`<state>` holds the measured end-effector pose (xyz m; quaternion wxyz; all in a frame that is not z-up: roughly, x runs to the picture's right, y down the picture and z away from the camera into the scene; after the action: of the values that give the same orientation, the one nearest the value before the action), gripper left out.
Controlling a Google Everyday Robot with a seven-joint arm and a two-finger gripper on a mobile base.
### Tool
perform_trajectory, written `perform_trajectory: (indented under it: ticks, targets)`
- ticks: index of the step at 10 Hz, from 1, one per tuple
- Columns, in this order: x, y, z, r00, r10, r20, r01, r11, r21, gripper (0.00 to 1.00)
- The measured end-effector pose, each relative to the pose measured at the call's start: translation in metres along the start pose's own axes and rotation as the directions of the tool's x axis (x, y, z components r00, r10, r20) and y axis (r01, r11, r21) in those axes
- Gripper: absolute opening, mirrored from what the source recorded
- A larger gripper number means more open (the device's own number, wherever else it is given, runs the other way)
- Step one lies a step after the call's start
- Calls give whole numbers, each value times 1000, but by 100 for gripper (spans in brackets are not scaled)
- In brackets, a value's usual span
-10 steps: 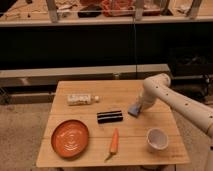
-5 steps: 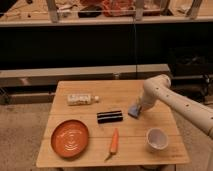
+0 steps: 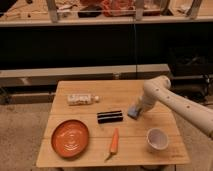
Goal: Place the white sponge in the ceramic bowl
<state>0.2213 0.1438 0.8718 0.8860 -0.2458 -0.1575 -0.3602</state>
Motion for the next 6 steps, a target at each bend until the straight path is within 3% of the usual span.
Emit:
perform_trajectory:
  ticks: [2,4,6]
  targets:
    - [-2,1,1,1000,-11,0,11,1000,1,56]
    - [-5,1,3,1000,-20,1,20,1000,0,71]
    - [-10,3,4,1000,-29,4,29,1000,-2,72]
